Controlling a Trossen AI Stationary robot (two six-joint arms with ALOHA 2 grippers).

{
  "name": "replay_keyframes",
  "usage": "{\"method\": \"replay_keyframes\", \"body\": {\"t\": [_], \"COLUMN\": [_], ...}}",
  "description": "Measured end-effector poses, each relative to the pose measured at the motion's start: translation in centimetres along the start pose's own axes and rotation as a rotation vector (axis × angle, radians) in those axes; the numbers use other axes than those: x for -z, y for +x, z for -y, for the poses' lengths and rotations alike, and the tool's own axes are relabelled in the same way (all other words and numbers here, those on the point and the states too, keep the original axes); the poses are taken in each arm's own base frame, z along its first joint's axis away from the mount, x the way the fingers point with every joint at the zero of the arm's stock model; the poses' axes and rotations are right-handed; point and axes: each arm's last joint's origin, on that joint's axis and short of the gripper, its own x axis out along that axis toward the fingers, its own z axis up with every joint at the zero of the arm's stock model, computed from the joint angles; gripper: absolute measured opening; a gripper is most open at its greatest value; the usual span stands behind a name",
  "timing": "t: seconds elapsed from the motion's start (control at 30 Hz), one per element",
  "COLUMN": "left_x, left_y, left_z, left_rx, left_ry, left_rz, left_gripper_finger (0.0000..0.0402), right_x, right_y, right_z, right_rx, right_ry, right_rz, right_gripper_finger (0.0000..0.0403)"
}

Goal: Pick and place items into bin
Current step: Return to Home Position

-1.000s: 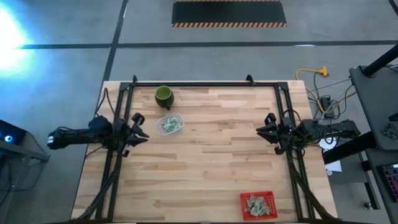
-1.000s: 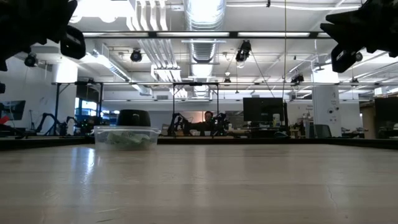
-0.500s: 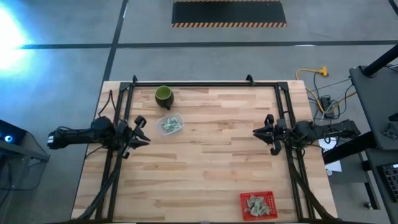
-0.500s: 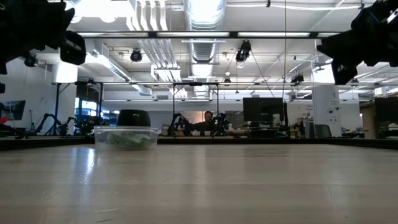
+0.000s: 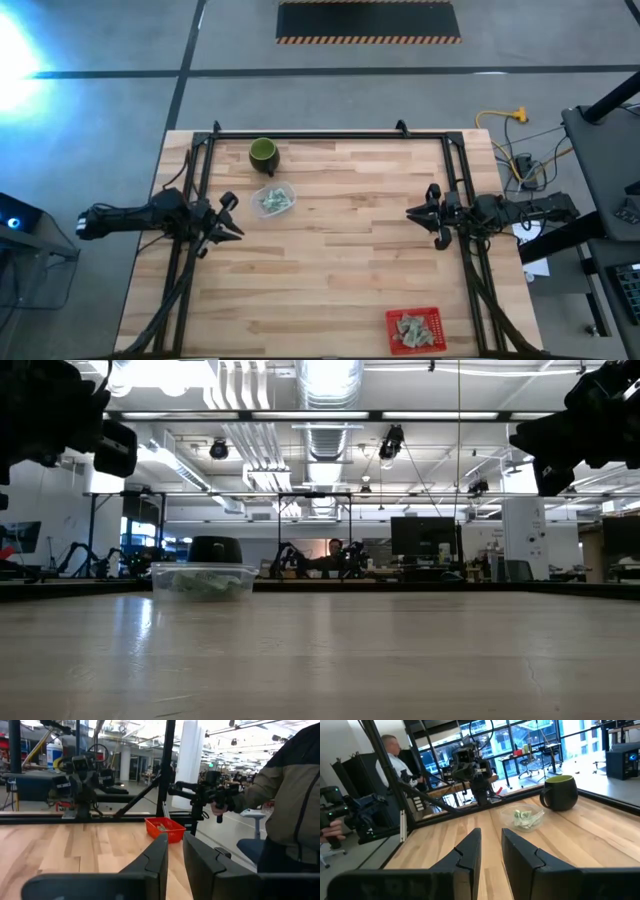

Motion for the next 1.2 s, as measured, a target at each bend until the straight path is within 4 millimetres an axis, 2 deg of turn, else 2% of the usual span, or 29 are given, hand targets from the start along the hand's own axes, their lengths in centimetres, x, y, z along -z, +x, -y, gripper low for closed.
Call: {"method": "replay_keyframes", "body": {"t": [0.67, 1.2], "left_x": [0.9, 1.2], "left_y": [0.3, 0.1], "left_z": [-0.3, -1.2], "left_rx": [-0.028, -0.320], "left_ry": [-0.070, -0.007], "left_rz": [-0.090, -0.089], "left_gripper_finger": [0.0042, 0.0042], "right_x": [0.2, 0.2], "right_y": [0.2, 0.2], "right_z": [0.0, 0.0], "right_rx": [0.008, 0.008], "right_ry": [-0.001, -0.003], "right_rz": [-0.025, -0.025], "right_gripper_finger": [0.0068, 0.0068]}}
